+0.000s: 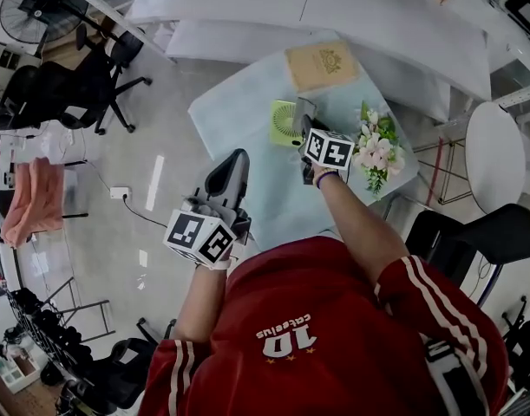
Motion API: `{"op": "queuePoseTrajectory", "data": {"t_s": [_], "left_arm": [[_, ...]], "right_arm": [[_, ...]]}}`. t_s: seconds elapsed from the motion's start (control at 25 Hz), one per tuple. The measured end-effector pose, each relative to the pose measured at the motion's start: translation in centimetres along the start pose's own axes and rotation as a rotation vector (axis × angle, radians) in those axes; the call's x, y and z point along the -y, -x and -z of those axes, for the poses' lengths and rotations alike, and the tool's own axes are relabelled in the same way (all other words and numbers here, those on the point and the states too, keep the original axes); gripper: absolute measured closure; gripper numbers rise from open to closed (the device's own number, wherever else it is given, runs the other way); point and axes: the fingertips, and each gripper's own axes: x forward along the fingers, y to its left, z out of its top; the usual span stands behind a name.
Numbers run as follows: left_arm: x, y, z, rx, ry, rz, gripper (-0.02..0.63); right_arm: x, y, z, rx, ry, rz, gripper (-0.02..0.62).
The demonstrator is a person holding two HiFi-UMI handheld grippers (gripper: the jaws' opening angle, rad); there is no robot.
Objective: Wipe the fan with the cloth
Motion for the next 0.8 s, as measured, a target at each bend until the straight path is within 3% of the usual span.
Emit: {"op": "queuePoseTrajectory", "data": {"t_s": [0.8], "left_arm": [[2.4, -1.0, 0.4, -0.02, -0.008, 0.101, 0.601]], "right_arm": [[2.7, 3.2, 0.0, 0.043, -0.016, 0.078, 0.572]]}}
